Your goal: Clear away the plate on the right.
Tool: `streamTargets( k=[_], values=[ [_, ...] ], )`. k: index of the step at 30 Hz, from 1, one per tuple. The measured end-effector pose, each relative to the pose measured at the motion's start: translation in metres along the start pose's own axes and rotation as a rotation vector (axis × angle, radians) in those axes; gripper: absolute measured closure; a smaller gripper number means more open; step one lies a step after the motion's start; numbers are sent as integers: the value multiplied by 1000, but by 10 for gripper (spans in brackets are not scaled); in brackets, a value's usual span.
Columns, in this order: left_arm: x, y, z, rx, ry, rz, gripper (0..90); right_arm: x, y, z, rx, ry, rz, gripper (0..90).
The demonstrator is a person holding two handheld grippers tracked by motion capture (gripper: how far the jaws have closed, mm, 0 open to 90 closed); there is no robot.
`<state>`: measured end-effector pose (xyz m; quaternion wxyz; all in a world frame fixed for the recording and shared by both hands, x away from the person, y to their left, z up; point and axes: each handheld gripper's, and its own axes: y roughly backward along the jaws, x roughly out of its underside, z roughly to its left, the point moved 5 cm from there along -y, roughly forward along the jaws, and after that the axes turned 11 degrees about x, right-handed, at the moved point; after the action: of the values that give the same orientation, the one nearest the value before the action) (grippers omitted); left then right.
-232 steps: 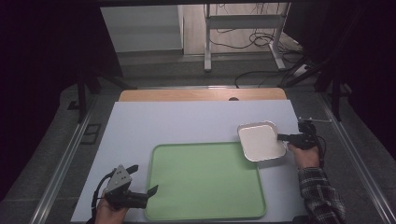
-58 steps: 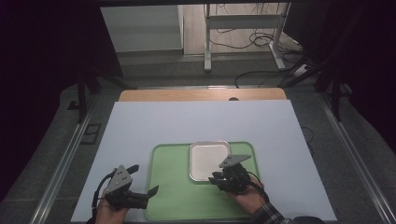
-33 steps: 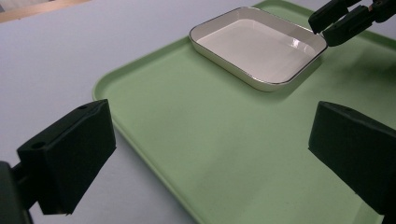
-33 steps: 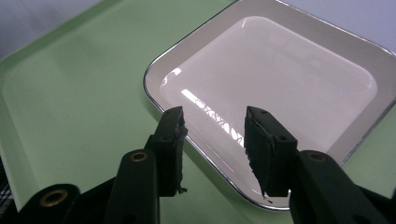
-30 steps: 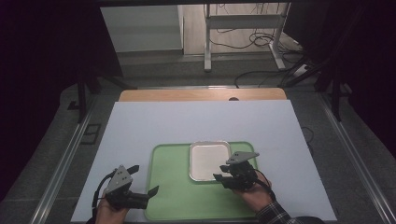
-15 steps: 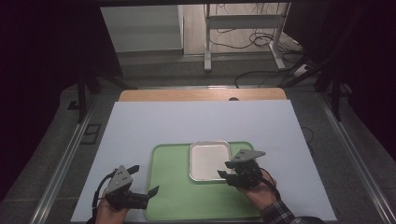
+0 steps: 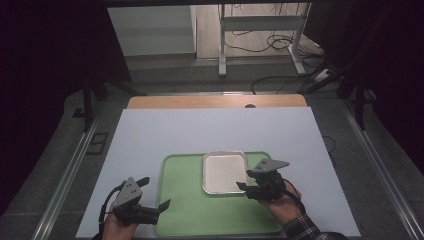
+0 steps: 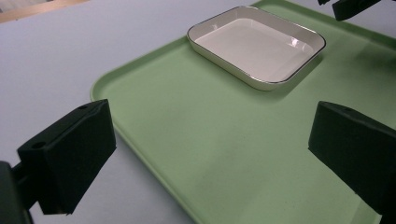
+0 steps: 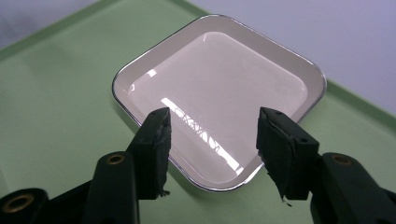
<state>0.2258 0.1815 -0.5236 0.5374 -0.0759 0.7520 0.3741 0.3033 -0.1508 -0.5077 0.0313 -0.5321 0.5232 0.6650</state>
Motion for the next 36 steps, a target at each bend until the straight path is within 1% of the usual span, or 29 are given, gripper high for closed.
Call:
streamTargets(
  k=[11,18,26,34,35,36],
  values=[
    [0,0,0,1,0,0,6,1,6,-9,17,4,-17,369],
    [0,0,0,1,-1,1,6,2,7,-12,19,7,-18,333],
    [0,0,0,-1,-3,2,7,4,10,-17,19,0,-21,255],
    [0,0,-1,-1,-4,4,7,5,13,-22,32,-5,-30,157],
    [0,0,-1,-1,-4,4,6,6,14,-22,32,-7,-33,128],
    [0,0,-1,-1,-4,4,6,6,14,-22,32,-7,-33,128]
  ],
)
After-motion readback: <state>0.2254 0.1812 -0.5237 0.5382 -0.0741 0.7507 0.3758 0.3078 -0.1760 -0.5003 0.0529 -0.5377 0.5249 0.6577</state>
